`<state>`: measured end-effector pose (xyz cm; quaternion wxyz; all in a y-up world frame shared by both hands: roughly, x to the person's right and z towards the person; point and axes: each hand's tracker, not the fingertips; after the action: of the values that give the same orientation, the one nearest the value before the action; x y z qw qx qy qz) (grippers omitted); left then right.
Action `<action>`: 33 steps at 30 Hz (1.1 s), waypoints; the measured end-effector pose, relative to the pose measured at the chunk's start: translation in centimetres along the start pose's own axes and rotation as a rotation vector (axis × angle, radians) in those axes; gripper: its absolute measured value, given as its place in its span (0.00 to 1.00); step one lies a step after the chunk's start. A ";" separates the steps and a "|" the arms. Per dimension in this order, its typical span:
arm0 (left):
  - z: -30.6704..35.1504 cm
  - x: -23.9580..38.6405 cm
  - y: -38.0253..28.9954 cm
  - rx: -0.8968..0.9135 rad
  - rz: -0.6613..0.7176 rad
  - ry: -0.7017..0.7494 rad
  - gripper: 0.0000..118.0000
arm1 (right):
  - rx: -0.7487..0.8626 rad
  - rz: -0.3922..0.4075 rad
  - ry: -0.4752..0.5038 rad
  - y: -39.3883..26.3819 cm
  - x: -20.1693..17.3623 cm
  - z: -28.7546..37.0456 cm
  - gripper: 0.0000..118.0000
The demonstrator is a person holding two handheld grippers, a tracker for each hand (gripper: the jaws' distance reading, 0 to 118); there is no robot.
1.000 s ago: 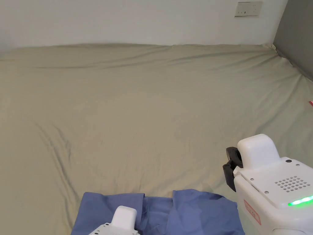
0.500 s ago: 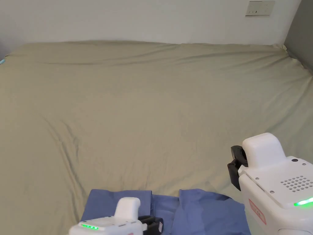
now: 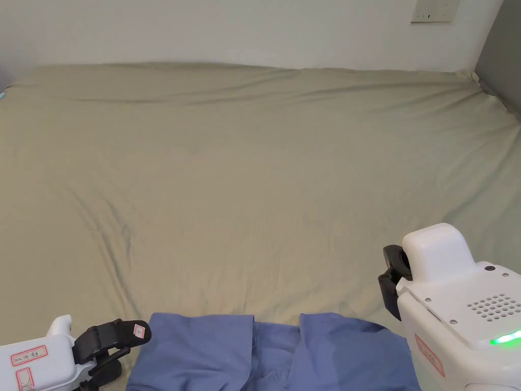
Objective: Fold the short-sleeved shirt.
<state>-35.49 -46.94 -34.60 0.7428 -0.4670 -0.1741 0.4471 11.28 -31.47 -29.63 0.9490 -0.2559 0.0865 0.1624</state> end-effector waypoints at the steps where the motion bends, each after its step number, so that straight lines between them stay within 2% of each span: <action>1: -0.6 -0.5 0.2 -0.017 0.018 -0.006 0.96 | -0.002 0.000 0.000 0.0 -0.1 -0.1 0.02; 3: -2.1 -0.6 -0.4 -0.080 0.036 -0.050 0.96 | -0.006 0.004 0.001 0.1 -0.2 -0.2 0.02; 6: -3.6 0.1 -0.9 -0.139 0.066 -0.205 0.96 | -0.006 0.006 0.003 0.1 -0.4 -0.2 0.02; 9: -5.6 0.6 -1.3 -0.193 0.110 -0.230 0.92 | -0.004 -0.007 0.016 0.3 -0.5 -0.1 0.02; 10: -6.4 -1.5 0.4 -0.191 0.106 -0.195 0.73 | -0.004 -0.006 0.017 0.4 -0.6 -0.1 0.02; 12: -8.6 0.6 -1.1 -0.199 -0.048 0.046 0.11 | -0.001 0.000 0.017 0.5 -0.7 -0.1 0.02; 13: -9.0 1.6 -1.8 -0.195 -0.128 0.125 0.12 | 0.001 0.001 0.019 0.5 -0.7 -0.1 0.02; 14: -8.4 2.3 -1.9 -0.171 -0.143 0.083 0.12 | 0.002 0.000 0.022 0.6 -0.7 -0.1 0.02; 15: -8.3 3.4 -2.1 -0.168 -0.166 0.109 0.12 | 0.003 -0.001 0.023 0.7 -0.8 -0.1 0.02; 19: -8.6 7.0 -4.9 -0.105 -0.430 0.377 0.12 | 0.009 0.003 0.025 0.8 -0.8 0.1 0.02; 21: -7.7 7.3 -5.5 -0.083 -0.496 0.421 0.12 | 0.012 0.003 0.026 0.9 -0.8 0.3 0.02; 22: -6.7 7.5 -5.2 -0.078 -0.435 0.352 0.12 | 0.015 0.004 0.025 0.9 -0.8 0.4 0.02; 24: -5.1 7.6 -4.9 -0.039 -0.398 0.316 0.12 | 0.020 0.004 0.024 1.0 -0.8 0.6 0.02; 27: -3.7 7.8 -4.7 0.016 -0.446 0.390 0.11 | 0.024 0.006 0.023 1.1 -0.8 0.7 0.02; 33: -0.5 7.2 -3.4 0.144 -0.558 0.640 0.11 | 0.030 0.011 0.027 1.2 -0.9 1.0 0.02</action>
<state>-29.57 -41.78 -33.13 0.8824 -0.4643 -0.0230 0.0729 10.10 -30.27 -29.11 0.9506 -0.2433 0.1033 0.1629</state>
